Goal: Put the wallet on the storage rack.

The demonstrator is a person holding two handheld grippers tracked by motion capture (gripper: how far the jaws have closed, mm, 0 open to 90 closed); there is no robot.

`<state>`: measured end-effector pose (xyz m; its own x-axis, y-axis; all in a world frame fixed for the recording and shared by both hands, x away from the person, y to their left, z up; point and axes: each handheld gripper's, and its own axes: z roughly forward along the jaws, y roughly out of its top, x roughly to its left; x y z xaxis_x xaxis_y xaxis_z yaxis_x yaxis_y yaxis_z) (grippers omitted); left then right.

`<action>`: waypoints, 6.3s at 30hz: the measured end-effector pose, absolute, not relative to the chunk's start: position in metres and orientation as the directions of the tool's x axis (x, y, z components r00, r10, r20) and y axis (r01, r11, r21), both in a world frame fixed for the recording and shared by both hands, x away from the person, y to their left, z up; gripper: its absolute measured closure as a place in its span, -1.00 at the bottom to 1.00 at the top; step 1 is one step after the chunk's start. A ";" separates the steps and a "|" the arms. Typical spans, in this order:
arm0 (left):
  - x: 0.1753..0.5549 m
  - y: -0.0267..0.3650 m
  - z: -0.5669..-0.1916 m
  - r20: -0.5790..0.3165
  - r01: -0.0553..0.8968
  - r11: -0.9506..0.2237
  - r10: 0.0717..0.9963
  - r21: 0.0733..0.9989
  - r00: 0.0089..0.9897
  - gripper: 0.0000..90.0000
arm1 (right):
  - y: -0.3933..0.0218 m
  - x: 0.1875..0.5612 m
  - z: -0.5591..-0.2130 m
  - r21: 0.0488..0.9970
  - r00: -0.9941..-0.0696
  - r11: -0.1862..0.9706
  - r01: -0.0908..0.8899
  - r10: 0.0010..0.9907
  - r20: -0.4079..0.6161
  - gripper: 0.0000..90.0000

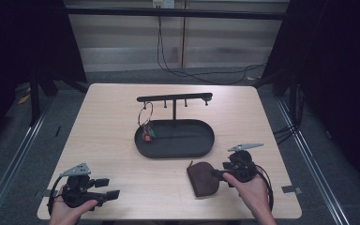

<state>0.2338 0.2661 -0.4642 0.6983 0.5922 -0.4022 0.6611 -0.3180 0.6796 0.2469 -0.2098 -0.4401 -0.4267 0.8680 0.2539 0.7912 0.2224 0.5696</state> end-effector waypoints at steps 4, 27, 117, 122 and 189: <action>0.234 0.267 -0.464 -0.431 0.671 -0.319 0.569 0.670 0.701 -0.45 | -0.203 0.253 -0.439 0.535 -0.429 0.232 0.812 0.859 0.279 -0.19; 0.240 0.266 -0.470 -0.423 0.683 -0.345 0.584 0.643 0.693 -0.49 | -0.181 0.292 -0.444 0.209 -0.341 0.288 0.935 0.894 0.290 -0.20; 0.238 0.265 -0.470 -0.440 0.697 -0.363 0.575 0.619 0.690 -0.50 | -0.183 0.310 -0.393 0.154 -0.365 0.337 0.929 0.907 0.210 0.87; 0.238 0.264 -0.470 -0.437 0.696 -0.367 0.576 0.617 0.691 -0.50 | -0.183 0.311 -0.386 0.135 -0.371 0.352 0.926 0.912 0.172 0.87; 0.237 0.268 -0.470 -0.421 0.666 -0.387 0.549 0.637 0.722 -0.64 | -0.170 0.366 -0.333 0.232 -0.324 0.284 0.930 0.933 0.157 0.87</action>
<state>0.2365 0.2676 -0.4702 0.7217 0.5492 -0.4213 0.6665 -0.3870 0.6372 0.3658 -0.1697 -0.3329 -0.3239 0.9330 0.1570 0.9304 0.2840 0.2317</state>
